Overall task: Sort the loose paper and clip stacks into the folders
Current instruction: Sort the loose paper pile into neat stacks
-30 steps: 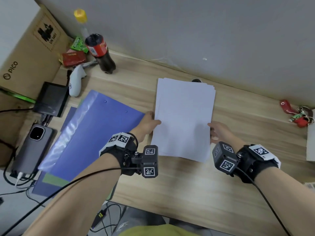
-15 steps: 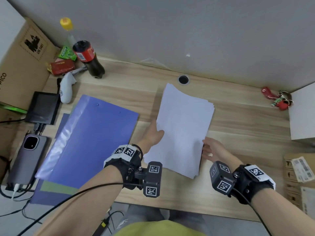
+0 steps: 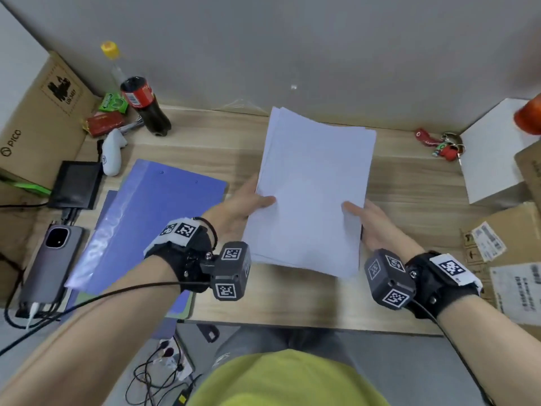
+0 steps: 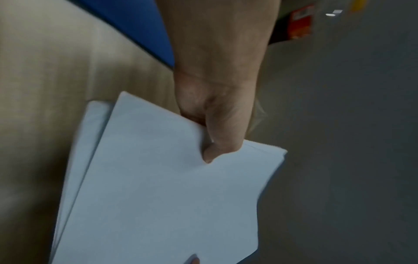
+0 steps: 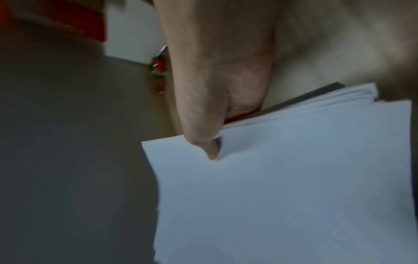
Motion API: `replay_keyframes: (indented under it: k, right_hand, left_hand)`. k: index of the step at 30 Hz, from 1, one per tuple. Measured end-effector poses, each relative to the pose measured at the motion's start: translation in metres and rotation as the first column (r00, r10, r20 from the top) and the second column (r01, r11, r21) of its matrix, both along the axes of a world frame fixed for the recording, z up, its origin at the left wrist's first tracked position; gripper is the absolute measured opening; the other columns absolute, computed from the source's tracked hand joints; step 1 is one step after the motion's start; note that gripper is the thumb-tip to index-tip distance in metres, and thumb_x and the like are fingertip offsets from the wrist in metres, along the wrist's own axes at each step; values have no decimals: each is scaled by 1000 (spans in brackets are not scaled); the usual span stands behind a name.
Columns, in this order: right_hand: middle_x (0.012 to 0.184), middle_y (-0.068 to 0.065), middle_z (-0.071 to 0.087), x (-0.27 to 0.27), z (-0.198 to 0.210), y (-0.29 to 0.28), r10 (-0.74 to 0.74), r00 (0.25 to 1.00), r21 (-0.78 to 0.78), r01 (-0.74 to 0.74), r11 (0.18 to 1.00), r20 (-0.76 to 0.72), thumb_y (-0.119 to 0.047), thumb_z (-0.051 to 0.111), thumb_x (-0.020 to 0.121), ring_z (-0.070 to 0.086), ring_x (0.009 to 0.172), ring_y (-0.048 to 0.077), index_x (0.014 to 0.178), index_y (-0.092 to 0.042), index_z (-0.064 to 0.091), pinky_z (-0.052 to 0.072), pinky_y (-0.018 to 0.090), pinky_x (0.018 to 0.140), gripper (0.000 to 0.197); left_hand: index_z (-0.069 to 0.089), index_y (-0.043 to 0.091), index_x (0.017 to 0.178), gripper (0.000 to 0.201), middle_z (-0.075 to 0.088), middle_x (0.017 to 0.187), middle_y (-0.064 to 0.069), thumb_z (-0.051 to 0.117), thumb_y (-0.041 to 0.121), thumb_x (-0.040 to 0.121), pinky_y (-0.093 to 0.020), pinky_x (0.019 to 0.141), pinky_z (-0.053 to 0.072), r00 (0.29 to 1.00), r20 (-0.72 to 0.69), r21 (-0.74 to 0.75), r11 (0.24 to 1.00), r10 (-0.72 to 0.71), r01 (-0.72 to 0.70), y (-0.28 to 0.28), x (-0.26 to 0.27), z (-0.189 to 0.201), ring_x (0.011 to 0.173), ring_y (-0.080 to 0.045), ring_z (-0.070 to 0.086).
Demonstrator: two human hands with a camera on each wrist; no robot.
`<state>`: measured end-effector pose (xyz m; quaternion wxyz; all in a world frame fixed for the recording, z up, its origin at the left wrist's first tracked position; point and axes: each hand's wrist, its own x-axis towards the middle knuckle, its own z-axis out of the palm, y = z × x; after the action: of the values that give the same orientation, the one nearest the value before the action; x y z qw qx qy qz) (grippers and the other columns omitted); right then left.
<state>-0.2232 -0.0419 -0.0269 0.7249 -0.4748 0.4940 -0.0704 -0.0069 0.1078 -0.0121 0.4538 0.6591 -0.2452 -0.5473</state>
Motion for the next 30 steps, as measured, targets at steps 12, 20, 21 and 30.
replay_keyframes:
  k: [12, 20, 21, 30]
  right_hand:
    - [112, -6, 67, 22, 75, -13, 109, 982, -469, -26, 883, 151, -7, 47, 92, 63, 100, 8, 120, -18, 57, 48, 26, 85, 32]
    - [132, 3, 57, 17, 23, 9, 23, 997, -388, 9, 922, 78, -17, 42, 99, 56, 110, 11, 138, -11, 42, 44, 16, 83, 39]
    - [131, 2, 58, 21, 31, 6, 0, 996, -379, 35, 925, 91, -17, 41, 98, 56, 112, 13, 137, -12, 42, 45, 23, 88, 39]
    - [96, -6, 65, 15, 47, 1, -109, 974, -355, 175, 918, 199, -3, 50, 82, 61, 87, 9, 116, -13, 54, 46, 18, 68, 36]
  left_hand:
    - [40, 14, 133, 61, 61, 128, -1, 71, 5, 81, -32, 97, 52, 922, 235, -277, 930, 309, -241, -13, 14, 51, 114, -12, 62]
    - [47, 15, 136, 38, 61, 128, 1, 50, 23, 99, -34, 97, 48, 925, 250, -220, 947, 286, -233, -2, -20, 13, 117, -15, 59]
    - [45, 15, 138, 39, 60, 132, -1, 50, 23, 100, -35, 99, 48, 929, 231, -251, 940, 290, -231, -4, -20, 21, 119, -16, 58]
    - [54, 10, 120, 50, 68, 110, -2, 66, 7, 72, -24, 80, 55, 886, 158, -291, 878, 437, -381, -4, -21, 35, 99, -16, 66]
